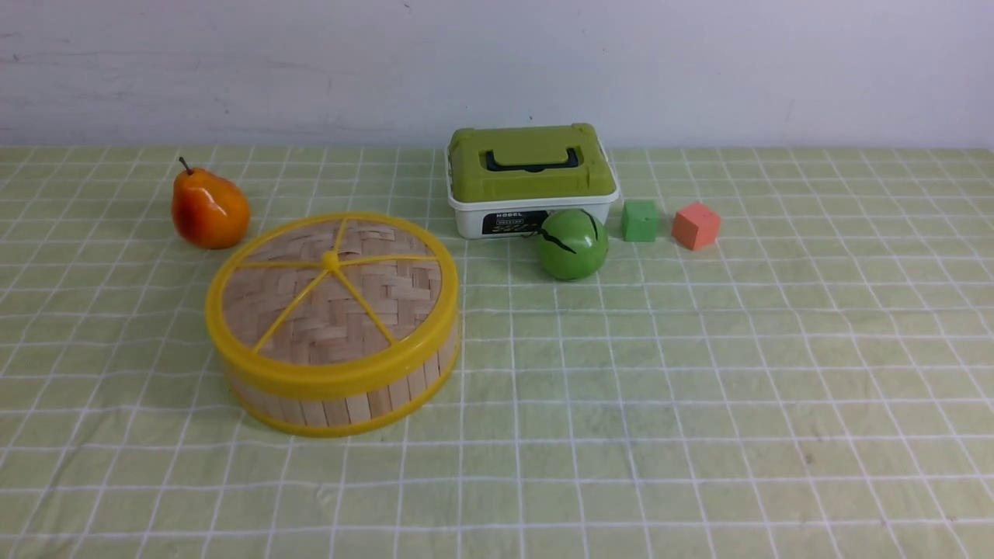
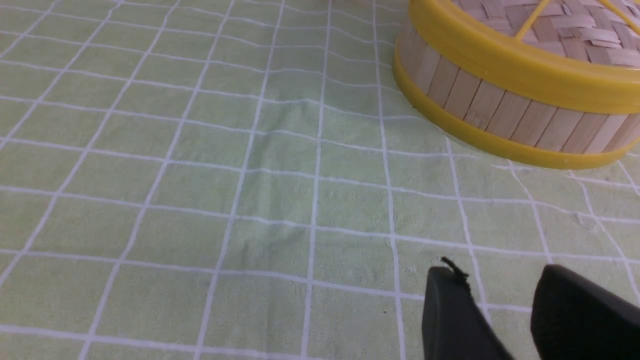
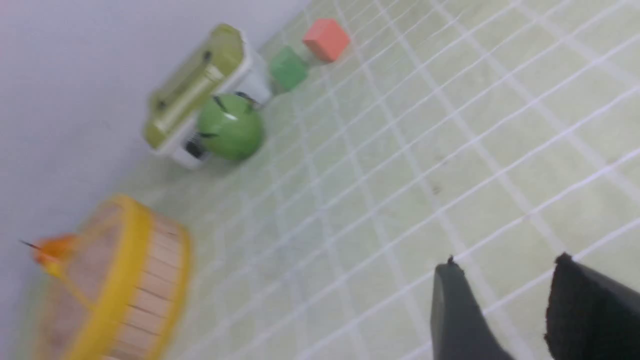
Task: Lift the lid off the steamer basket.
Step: Use the right arm to lift the lid of the steamer
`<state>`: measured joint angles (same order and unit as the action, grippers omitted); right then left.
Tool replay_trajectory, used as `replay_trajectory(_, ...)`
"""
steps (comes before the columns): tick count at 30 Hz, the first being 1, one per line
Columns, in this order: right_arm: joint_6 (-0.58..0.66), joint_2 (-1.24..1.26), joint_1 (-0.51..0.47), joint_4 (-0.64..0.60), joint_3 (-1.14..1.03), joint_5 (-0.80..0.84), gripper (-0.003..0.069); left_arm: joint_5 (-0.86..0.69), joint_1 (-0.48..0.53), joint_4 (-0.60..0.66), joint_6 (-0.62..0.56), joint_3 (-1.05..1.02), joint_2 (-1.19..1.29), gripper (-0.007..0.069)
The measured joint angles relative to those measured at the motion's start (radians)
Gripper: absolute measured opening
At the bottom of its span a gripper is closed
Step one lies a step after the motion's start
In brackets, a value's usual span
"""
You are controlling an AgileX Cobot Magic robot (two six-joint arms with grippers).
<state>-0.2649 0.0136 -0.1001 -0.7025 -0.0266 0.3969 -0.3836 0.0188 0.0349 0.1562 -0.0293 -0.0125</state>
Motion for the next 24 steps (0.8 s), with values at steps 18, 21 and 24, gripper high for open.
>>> replay_trajectory(18,0.081,0.000,0.000,-0.048,0.009,-0.056,0.0227,0.000,0.000,0.000,0.000,0.000,0.000,0.0239)
replay_trajectory(21,0.136,-0.003,0.000,0.032,0.123,-0.043,0.0139,0.000,0.000,0.000,0.000,0.000,0.000,0.0239)
replay_trajectory(24,0.167,-0.073,0.000,0.131,0.280,0.028,0.0024,0.000,0.000,0.000,0.000,0.000,0.000,0.0239)
